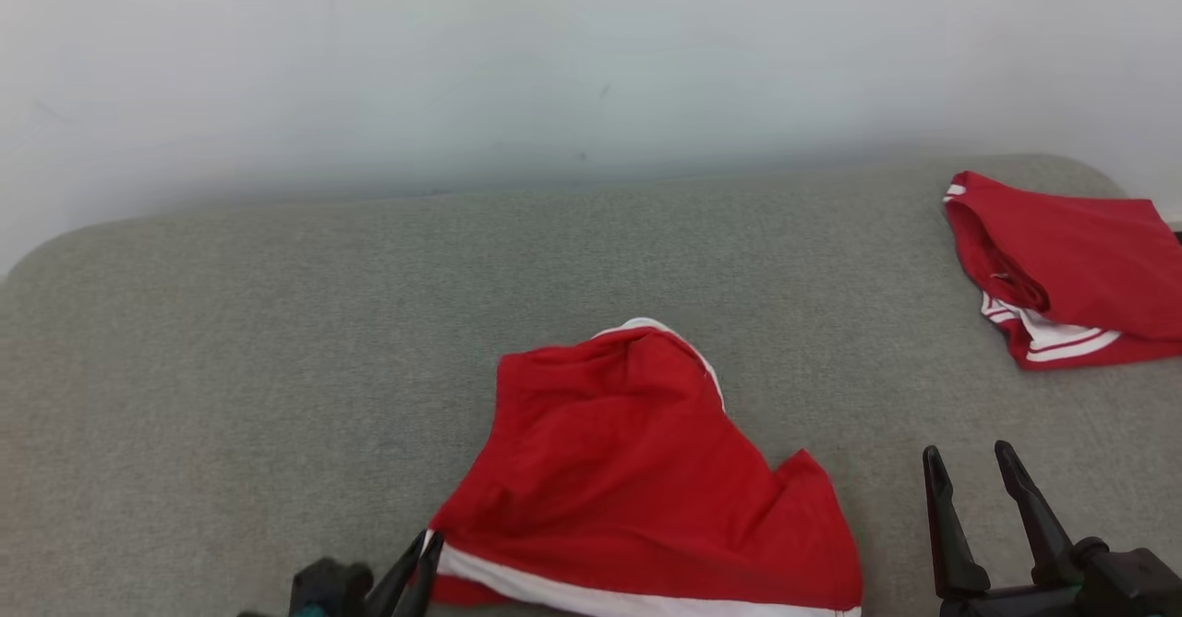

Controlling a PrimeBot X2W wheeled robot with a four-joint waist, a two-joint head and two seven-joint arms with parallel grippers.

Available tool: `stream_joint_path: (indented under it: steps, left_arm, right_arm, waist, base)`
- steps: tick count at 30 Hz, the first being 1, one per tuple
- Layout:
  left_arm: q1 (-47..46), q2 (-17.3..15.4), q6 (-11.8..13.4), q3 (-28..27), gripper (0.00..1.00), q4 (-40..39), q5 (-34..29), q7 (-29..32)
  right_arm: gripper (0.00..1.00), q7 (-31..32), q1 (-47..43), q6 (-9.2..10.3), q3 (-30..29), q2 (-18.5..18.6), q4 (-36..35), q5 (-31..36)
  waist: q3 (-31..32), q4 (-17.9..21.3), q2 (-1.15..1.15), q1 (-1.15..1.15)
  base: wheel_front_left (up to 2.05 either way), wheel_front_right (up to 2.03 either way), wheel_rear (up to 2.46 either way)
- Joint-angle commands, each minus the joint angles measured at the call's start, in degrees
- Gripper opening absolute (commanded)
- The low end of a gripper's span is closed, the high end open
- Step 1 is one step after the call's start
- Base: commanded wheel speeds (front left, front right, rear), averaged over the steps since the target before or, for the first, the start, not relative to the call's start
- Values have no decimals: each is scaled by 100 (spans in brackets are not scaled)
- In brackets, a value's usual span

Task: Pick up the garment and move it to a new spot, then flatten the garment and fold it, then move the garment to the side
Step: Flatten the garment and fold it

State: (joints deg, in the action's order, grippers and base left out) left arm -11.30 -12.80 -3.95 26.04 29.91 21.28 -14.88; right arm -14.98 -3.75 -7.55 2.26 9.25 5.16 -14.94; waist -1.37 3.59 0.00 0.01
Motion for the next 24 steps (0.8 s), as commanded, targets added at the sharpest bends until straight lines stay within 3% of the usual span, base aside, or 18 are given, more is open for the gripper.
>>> stream_joint_path:
  steps: [1,6,7,8,9,24]
  left_arm:
    - [162,-22,39,-43,0,-27,51,-27]
    - [591,14,84,-178,0,-200,133,-32]
    - [626,35,92,-212,33,-269,114,-31]
    - [662,63,89,-257,95,-380,82,-33]
    - [695,85,110,-309,100,-485,45,-32]
    - [1215,276,366,-1738,100,-2222,-767,-27]
  right_arm:
    - [100,-25,-59,16,-21,-3,16,33]
    - [100,-25,-53,16,-14,-8,64,24]
    - [100,-25,-45,16,-6,-9,66,22]
    - [100,-25,-38,16,-10,-10,67,21]
    - [100,-25,-29,16,2,-10,62,23]
    - [100,-25,-22,16,87,19,-53,169]
  waist:
    - [70,-94,0,-1]
    - [141,-218,0,-1]
    - [156,-239,0,-1]
    - [173,-264,0,-1]
    - [190,-283,0,-1]
    - [428,-445,0,-1]
  base:
    - [0,0,0]
    - [0,0,0]
    - [0,0,0]
    - [0,0,0]
    - [0,0,0]
    - [0,0,0]
